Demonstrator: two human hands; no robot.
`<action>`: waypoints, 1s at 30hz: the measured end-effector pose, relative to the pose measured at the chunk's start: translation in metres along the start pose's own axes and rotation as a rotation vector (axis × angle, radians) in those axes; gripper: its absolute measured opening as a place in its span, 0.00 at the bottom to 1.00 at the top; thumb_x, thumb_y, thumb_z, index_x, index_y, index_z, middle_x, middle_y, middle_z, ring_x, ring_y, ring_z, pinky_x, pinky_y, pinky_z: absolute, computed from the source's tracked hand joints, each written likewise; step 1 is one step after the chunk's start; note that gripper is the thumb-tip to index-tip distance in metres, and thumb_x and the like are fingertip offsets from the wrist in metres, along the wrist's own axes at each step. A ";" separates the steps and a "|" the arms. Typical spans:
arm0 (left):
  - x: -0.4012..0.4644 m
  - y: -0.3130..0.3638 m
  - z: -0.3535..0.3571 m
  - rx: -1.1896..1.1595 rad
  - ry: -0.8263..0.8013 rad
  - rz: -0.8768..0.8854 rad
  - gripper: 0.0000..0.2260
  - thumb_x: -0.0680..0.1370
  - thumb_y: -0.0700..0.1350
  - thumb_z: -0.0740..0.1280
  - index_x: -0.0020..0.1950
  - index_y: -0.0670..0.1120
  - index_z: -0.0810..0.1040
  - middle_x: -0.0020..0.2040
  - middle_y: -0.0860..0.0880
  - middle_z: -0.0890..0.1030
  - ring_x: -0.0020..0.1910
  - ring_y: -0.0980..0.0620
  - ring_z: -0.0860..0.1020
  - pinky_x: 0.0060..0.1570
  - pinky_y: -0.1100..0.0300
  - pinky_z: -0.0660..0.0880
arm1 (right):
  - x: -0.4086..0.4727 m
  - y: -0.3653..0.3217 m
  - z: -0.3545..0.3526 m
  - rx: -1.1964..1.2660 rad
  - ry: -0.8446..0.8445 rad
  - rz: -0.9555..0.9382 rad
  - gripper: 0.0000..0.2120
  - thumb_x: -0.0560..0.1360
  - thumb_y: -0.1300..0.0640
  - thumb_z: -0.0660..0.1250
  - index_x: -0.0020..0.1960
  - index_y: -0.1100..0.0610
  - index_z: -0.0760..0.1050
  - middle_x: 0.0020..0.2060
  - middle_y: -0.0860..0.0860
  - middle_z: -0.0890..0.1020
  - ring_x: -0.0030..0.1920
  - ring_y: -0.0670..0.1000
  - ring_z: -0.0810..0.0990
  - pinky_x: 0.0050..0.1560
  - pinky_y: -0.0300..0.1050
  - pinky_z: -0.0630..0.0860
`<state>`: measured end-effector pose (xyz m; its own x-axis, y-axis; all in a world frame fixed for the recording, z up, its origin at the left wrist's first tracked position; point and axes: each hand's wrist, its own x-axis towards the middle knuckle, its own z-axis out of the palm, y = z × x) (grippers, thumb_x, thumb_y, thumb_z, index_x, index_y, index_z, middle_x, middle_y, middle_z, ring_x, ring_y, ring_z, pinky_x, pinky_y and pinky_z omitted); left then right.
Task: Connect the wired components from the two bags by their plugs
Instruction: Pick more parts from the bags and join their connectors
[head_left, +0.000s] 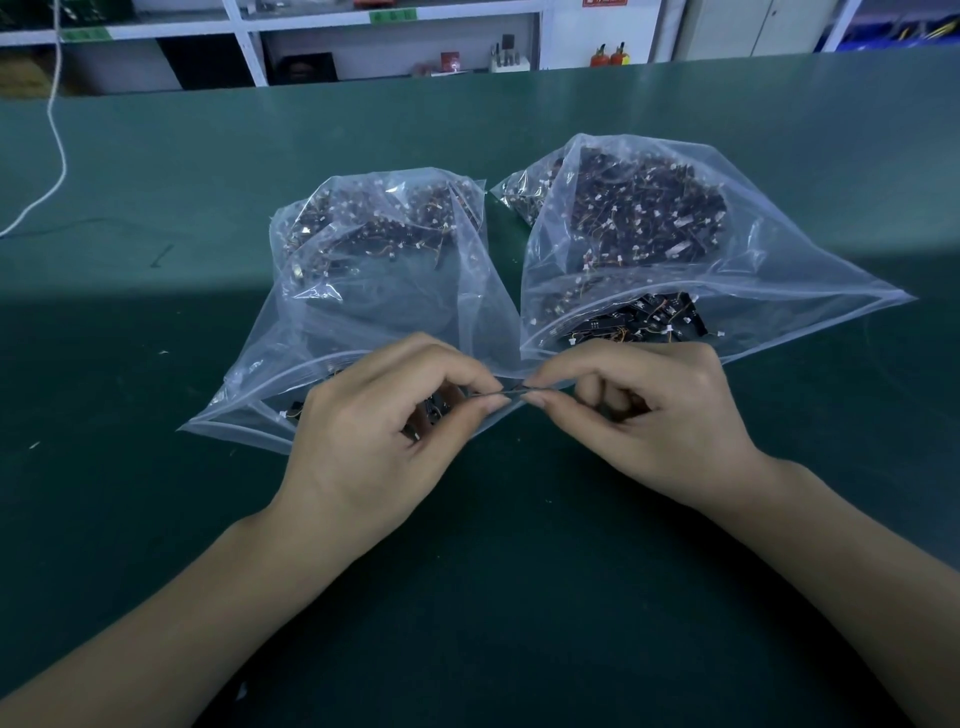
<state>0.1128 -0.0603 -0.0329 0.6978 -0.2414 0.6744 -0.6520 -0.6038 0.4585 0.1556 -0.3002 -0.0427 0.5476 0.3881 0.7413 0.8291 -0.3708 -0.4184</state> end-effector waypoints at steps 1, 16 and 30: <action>0.000 0.000 0.000 -0.003 -0.001 0.002 0.02 0.81 0.43 0.76 0.49 0.45 0.86 0.46 0.55 0.84 0.44 0.53 0.83 0.39 0.54 0.79 | 0.000 0.000 0.000 0.001 0.000 0.000 0.03 0.79 0.59 0.77 0.51 0.58 0.86 0.27 0.46 0.69 0.28 0.43 0.64 0.36 0.27 0.61; 0.000 0.000 -0.002 -0.019 -0.007 0.025 0.03 0.80 0.42 0.76 0.49 0.43 0.87 0.46 0.53 0.84 0.43 0.52 0.83 0.38 0.55 0.78 | 0.000 -0.001 0.000 -0.001 -0.013 0.006 0.02 0.79 0.60 0.76 0.51 0.59 0.86 0.25 0.49 0.69 0.27 0.45 0.65 0.36 0.28 0.62; -0.001 -0.002 0.000 0.007 -0.018 0.022 0.04 0.82 0.44 0.75 0.49 0.45 0.86 0.46 0.55 0.82 0.42 0.54 0.82 0.36 0.54 0.78 | -0.002 -0.001 -0.001 0.012 -0.055 0.046 0.04 0.80 0.58 0.75 0.49 0.59 0.85 0.25 0.47 0.68 0.26 0.45 0.64 0.34 0.29 0.62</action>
<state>0.1132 -0.0592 -0.0348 0.6887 -0.2681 0.6736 -0.6652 -0.6032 0.4400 0.1534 -0.3009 -0.0433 0.5904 0.4170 0.6910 0.8039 -0.3798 -0.4576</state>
